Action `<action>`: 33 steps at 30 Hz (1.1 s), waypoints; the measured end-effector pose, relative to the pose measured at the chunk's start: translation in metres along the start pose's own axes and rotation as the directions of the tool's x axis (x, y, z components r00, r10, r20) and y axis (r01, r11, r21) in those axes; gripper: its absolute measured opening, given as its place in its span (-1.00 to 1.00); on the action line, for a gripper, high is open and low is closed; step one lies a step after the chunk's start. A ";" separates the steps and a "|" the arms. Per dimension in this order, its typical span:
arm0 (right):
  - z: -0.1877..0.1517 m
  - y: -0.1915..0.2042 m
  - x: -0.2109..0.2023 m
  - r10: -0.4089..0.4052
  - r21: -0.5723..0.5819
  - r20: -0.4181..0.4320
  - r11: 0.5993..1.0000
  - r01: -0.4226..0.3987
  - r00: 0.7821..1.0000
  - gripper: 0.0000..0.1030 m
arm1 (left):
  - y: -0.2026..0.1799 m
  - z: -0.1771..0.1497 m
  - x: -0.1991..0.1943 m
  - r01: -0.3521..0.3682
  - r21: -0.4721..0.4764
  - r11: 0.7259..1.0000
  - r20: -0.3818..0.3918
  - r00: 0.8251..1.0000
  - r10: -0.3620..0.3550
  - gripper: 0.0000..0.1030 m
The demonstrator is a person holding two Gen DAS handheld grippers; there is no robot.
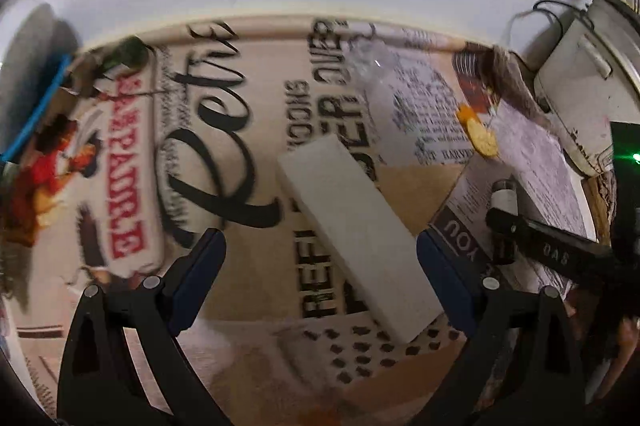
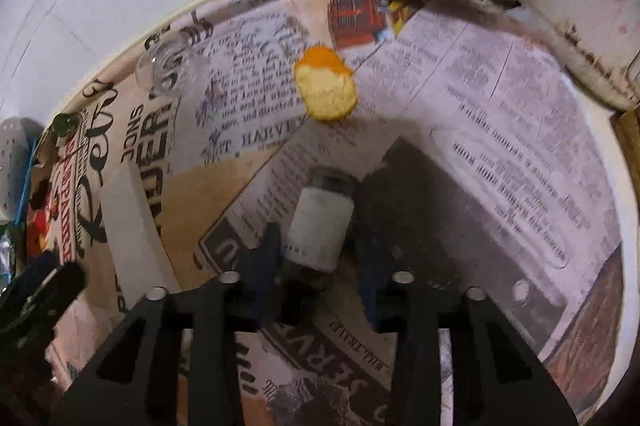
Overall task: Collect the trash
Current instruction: 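Grasp the small brown bottle with the right tool while the left tool grasps the white paper strip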
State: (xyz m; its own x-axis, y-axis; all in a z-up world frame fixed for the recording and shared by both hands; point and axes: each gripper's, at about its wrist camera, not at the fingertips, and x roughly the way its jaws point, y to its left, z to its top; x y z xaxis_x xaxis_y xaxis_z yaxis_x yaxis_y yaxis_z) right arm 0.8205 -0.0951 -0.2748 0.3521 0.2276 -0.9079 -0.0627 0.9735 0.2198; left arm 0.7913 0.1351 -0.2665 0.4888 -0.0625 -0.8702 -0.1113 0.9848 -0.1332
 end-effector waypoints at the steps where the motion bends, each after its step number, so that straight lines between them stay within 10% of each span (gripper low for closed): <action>1: -0.001 0.001 -0.001 -0.010 -0.010 0.006 1.000 0.010 1.000 -0.50 | -0.002 0.000 0.004 0.006 -0.004 1.000 -0.011 1.000 -0.007 0.88; 16: -0.019 -0.030 -0.041 -0.035 -0.010 0.081 0.999 0.036 0.996 -0.50 | -0.059 -0.031 0.035 -0.066 0.183 0.981 -0.086 0.993 0.083 0.50; 24: -0.026 -0.026 -0.063 -0.020 -0.044 0.121 0.999 0.026 0.992 -0.50 | -0.025 -0.040 0.018 -0.099 0.082 0.992 -0.055 0.993 0.104 -0.01; 33: -0.040 -0.026 -0.108 0.032 -0.092 0.191 0.996 -0.015 0.981 -0.50 | -0.035 -0.047 -0.025 -0.037 0.074 0.997 -0.006 0.999 0.038 -0.03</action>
State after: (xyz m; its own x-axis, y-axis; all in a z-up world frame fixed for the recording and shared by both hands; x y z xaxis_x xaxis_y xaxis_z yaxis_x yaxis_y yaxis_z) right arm 0.7470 -0.1442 -0.1969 0.5221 0.2508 -0.8152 -0.1535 0.9678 0.1994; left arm 0.7421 0.0945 -0.2621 0.4787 -0.0263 -0.8776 -0.0647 0.9958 -0.0652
